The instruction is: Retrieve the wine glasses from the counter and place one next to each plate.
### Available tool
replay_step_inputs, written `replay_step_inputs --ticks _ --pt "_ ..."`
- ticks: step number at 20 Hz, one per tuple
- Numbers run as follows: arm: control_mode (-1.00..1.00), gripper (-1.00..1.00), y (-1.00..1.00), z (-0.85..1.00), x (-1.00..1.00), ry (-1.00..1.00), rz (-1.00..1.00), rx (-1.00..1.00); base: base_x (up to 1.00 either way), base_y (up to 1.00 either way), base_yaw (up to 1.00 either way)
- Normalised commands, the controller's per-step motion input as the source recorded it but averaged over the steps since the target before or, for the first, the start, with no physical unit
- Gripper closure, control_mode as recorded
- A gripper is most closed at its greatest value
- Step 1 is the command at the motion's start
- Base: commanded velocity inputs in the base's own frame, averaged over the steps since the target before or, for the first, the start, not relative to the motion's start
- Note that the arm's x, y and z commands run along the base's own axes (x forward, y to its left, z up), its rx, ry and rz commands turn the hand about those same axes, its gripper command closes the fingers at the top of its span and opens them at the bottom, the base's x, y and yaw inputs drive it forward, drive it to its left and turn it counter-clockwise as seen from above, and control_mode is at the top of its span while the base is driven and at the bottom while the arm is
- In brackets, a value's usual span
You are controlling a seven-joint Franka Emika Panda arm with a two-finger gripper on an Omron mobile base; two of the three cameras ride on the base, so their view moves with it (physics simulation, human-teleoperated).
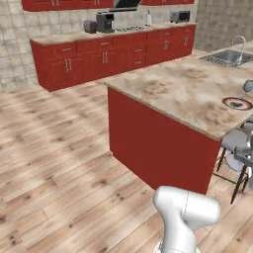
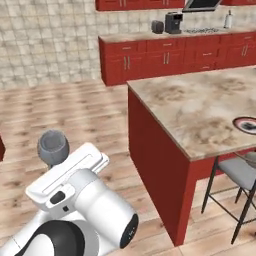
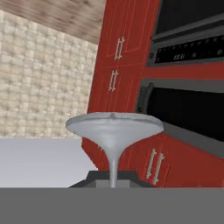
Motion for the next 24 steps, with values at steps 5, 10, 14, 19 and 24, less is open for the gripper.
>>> replay_step_inputs --ticks 5,10,14,19,24 --pt "1.00 1.00 0.00 0.00 0.00 0.00 0.00 0.00 -0.72 -0.86 0.74" --pt "1.00 1.00 0.00 0.00 0.00 0.00 0.00 0.00 -0.70 -0.95 0.71" --pt "1.00 1.00 0.00 0.00 0.00 0.00 0.00 0.00 -0.47 -1.00 0.49" --pt "1.00 1.00 0.00 0.00 0.00 0.00 0.00 0.00 -0.21 -1.00 0.25" --pt "1.00 1.00 0.00 0.00 0.00 0.00 0.00 0.00 -0.43 -1.00 0.10"
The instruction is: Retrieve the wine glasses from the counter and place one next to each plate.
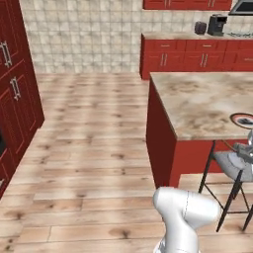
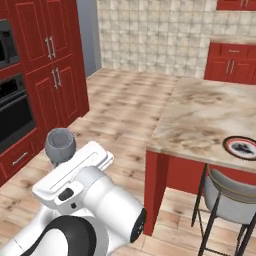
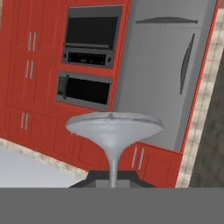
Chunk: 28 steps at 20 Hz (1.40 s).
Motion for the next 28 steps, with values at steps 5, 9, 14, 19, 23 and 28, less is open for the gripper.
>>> replay_step_inputs --ticks 5,9,14,19,23,28 --pt "1.00 1.00 0.00 0.00 0.00 0.00 0.00 0.00 -0.33 -1.00 0.04" --pt "1.00 1.00 0.00 0.00 0.00 0.00 0.00 0.00 -0.42 -1.00 0.04" --pt "1.00 1.00 0.00 0.00 0.00 0.00 0.00 0.00 -0.26 -1.00 0.05" --pt "1.00 1.00 0.00 0.00 0.00 0.00 0.00 0.00 -0.24 -1.00 0.00" --pt "1.00 1.00 0.00 0.00 0.00 0.00 0.00 0.00 -0.04 -1.00 0.00" --pt "1.00 1.00 0.00 0.00 0.00 0.00 0.00 0.00 0.02 -1.00 0.00"
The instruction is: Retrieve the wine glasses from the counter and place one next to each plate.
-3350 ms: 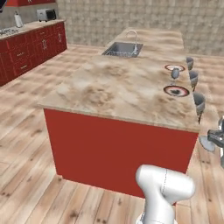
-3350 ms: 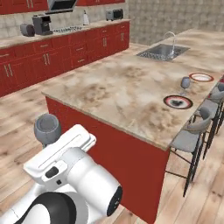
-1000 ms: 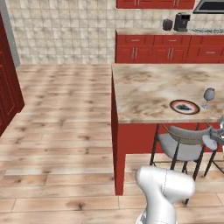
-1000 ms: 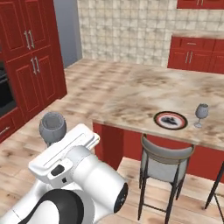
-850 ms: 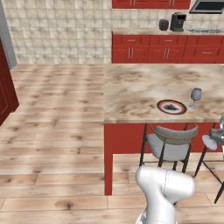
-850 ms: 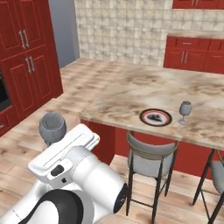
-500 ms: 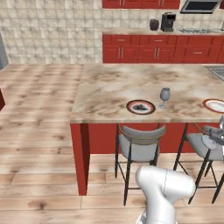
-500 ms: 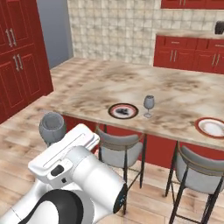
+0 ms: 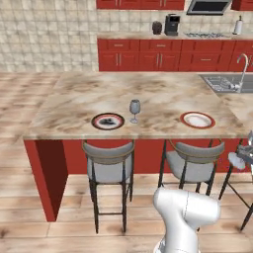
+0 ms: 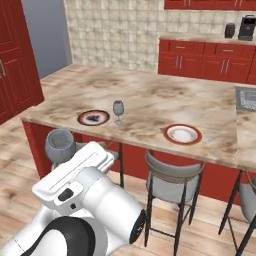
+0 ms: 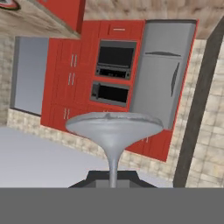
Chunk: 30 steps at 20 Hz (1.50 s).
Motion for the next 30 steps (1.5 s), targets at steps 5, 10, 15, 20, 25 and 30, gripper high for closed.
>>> replay_step_inputs --ticks 5,10,15,20,25,30 --pt "1.00 1.00 0.00 0.00 0.00 0.00 0.00 0.00 0.76 -1.00 0.08" --pt "1.00 1.00 0.00 0.00 0.00 0.00 0.00 0.00 0.83 -0.69 0.08" --pt "1.00 1.00 0.00 0.00 0.00 0.00 0.00 0.00 0.49 -0.32 -0.09" --pt "1.00 1.00 0.00 0.00 0.00 0.00 0.00 0.00 0.35 -0.19 -0.52" --pt "1.00 1.00 0.00 0.00 0.00 0.00 0.00 0.00 0.30 -0.29 -0.46" --pt "1.00 1.00 0.00 0.00 0.00 0.00 0.00 0.00 0.48 -0.14 -0.12"
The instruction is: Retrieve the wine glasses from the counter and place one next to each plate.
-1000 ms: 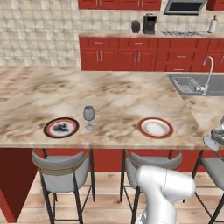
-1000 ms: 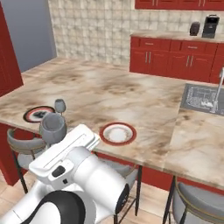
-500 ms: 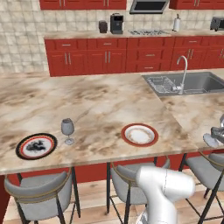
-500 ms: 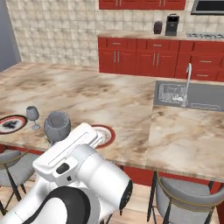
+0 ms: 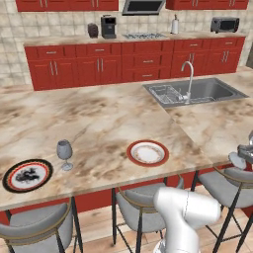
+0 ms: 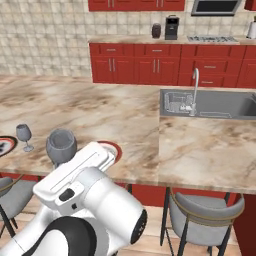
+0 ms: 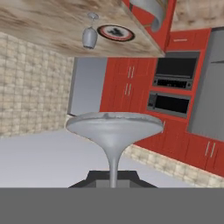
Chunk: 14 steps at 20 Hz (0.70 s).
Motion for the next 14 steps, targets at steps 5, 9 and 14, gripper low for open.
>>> replay_step_inputs --ticks 5,9,14 --pt "-1.00 1.00 -0.06 -0.01 0.19 0.00 0.00 0.00 0.63 -0.11 0.00" --pt "-1.00 1.00 -0.40 -0.15 0.79 0.00 0.03 0.00 0.00 0.00 0.00" --pt "-1.00 1.00 -0.20 -0.42 1.00 0.00 0.00 -0.02 0.00 0.00 0.00"
